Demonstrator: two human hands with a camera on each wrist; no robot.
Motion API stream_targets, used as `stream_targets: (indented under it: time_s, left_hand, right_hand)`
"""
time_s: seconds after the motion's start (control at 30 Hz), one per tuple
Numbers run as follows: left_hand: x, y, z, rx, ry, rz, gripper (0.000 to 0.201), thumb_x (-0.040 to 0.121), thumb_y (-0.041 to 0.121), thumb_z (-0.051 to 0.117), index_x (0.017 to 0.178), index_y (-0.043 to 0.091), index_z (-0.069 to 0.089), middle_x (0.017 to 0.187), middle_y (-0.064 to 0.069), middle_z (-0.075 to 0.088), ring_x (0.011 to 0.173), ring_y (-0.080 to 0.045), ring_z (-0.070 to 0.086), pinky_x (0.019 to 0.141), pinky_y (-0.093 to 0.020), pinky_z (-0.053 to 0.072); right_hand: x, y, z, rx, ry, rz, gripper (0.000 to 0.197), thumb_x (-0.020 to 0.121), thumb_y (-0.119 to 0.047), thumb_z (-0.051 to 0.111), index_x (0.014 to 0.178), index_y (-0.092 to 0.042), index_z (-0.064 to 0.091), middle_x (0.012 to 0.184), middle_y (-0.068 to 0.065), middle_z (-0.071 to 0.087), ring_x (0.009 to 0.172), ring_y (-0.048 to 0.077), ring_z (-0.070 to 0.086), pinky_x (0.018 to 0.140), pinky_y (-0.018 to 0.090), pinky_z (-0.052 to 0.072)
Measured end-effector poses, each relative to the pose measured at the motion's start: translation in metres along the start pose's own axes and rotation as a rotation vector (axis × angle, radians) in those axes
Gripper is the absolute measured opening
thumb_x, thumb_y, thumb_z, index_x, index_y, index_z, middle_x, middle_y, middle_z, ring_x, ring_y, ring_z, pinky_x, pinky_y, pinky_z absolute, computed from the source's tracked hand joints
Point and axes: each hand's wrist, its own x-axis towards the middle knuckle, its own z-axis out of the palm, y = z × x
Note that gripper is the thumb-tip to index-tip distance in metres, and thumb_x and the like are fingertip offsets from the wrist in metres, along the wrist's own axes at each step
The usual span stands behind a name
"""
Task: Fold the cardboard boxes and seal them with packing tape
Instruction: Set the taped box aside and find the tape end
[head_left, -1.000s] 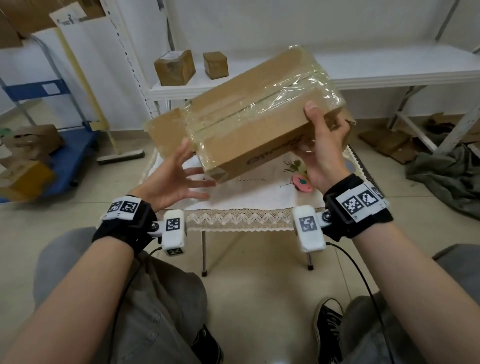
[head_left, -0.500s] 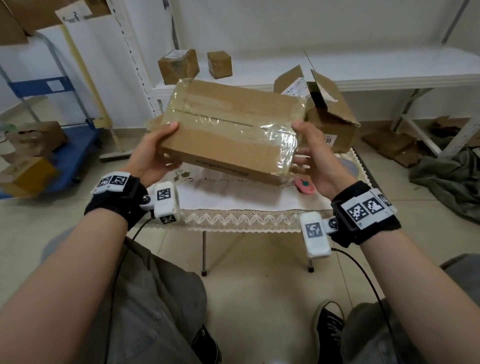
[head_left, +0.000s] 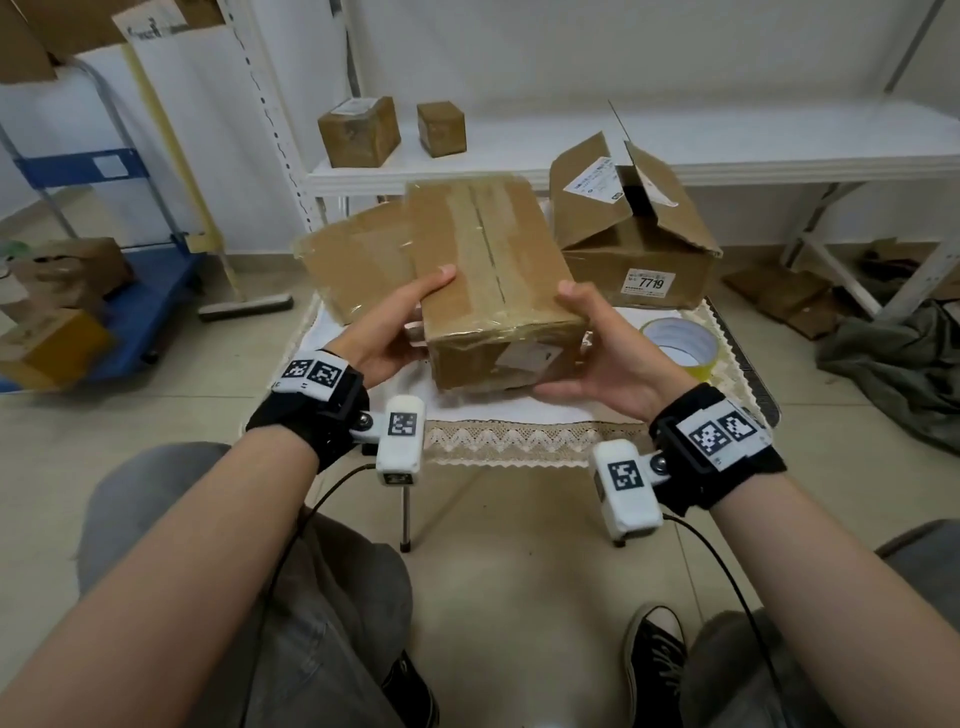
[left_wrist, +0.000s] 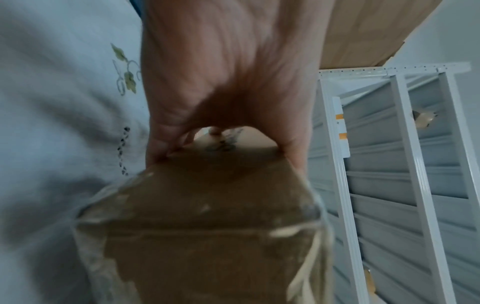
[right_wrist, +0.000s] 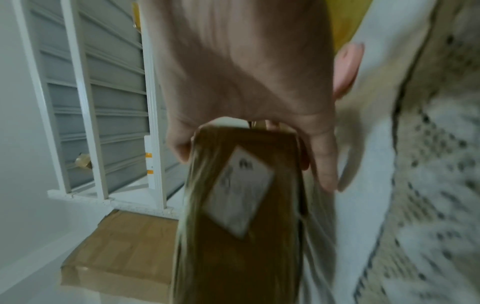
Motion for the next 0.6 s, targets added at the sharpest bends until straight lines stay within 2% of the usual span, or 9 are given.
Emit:
stream_targets:
  time_s: [0.07,0.1,0.13,0.2,0.23,0.3,0.37,0.5,0.6]
  left_hand:
    - [-0.001,-0.001,-0.002,0.136,0.043,0.075,0.071,0.086,0.049,0.069,0.148,0.026,0.043,0.126,0.009,0.059,0.107,-0.012,0.061,0.089,-0.029,0.053]
    - [-0.002,-0.001,-0.001,0.244,0.077,0.156,0.077,0.087,0.048,0.069,0.153,0.031,0.033,0.130,0.014,0.051,0.109,-0.006,0.056,0.088,-0.024,0.048]
    - [-0.004,0.000,-0.002,0.372,0.094,0.259,0.079,0.086,0.049,0.071,0.153,0.036,0.032,0.137,0.016,0.046,0.115,-0.002,0.050,0.094,-0.023,0.043]
    - [-0.005,0.004,-0.005,0.639,0.028,0.432,0.080,0.075,0.060,0.076,0.146,0.040,0.043,0.151,0.014,0.039,0.131,-0.005,0.041,0.110,-0.036,0.035]
    - [-0.007,0.008,-0.007,0.746,-0.026,0.468,0.081,0.069,0.064,0.078,0.141,0.039,0.050,0.152,0.012,0.041,0.134,-0.007,0.041,0.113,-0.041,0.034]
    - [-0.011,0.017,-0.009,0.896,-0.073,0.488,0.083,0.058,0.068,0.080,0.132,0.036,0.060,0.143,0.011,0.050,0.128,-0.008,0.048,0.110,-0.044,0.040]
    - [-0.014,0.026,-0.010,1.007,-0.070,0.512,0.079,0.055,0.064,0.083,0.125,0.033,0.064,0.129,0.011,0.058,0.117,-0.006,0.055,0.101,-0.038,0.049]
    - [-0.016,0.037,-0.010,1.197,-0.166,0.540,0.056,0.065,0.037,0.091,0.116,0.026,0.069,0.114,0.014,0.062,0.110,-0.008,0.060,0.087,-0.029,0.055]
    - [-0.014,0.040,-0.010,1.257,-0.192,0.572,0.042,0.066,0.036,0.091,0.103,0.025,0.073,0.111,0.013,0.064,0.107,-0.010,0.061,0.090,-0.034,0.053]
  right_hand:
    - [0.002,0.002,-0.002,0.020,0.028,0.018,0.058,0.085,-0.048,0.072,0.132,-0.021,0.053,0.128,0.019,0.057,0.113,0.037,0.064,0.089,0.058,0.057]
    - [0.003,0.004,-0.001,0.012,0.040,0.022,0.062,0.085,-0.048,0.073,0.136,-0.021,0.050,0.129,0.019,0.057,0.112,0.036,0.065,0.086,0.057,0.058]
    - [0.004,0.006,0.000,-0.001,0.046,0.020,0.063,0.085,-0.048,0.072,0.137,-0.022,0.049,0.131,0.018,0.057,0.111,0.036,0.065,0.085,0.057,0.059]
    - [0.004,0.007,0.001,-0.027,0.060,0.011,0.059,0.086,-0.049,0.070,0.136,-0.024,0.050,0.129,0.017,0.058,0.110,0.035,0.066,0.085,0.057,0.059]
    - [0.004,0.006,0.000,-0.046,0.069,0.007,0.057,0.087,-0.049,0.069,0.135,-0.025,0.050,0.127,0.017,0.060,0.110,0.034,0.066,0.086,0.057,0.058]
    - [0.005,0.005,-0.002,-0.095,0.095,0.003,0.057,0.086,-0.051,0.069,0.134,-0.026,0.049,0.124,0.017,0.062,0.111,0.033,0.065,0.088,0.057,0.058]
    - [0.006,0.005,-0.005,-0.129,0.103,0.003,0.057,0.085,-0.052,0.070,0.132,-0.027,0.050,0.122,0.016,0.063,0.112,0.032,0.065,0.089,0.056,0.058]
    - [0.007,0.005,-0.006,-0.145,0.105,-0.001,0.055,0.086,-0.052,0.069,0.132,-0.028,0.050,0.116,0.013,0.064,0.111,0.031,0.065,0.090,0.056,0.058]
    - [0.007,0.005,-0.007,-0.146,0.102,0.000,0.056,0.086,-0.053,0.069,0.133,-0.029,0.049,0.115,0.013,0.064,0.112,0.032,0.065,0.090,0.056,0.058]
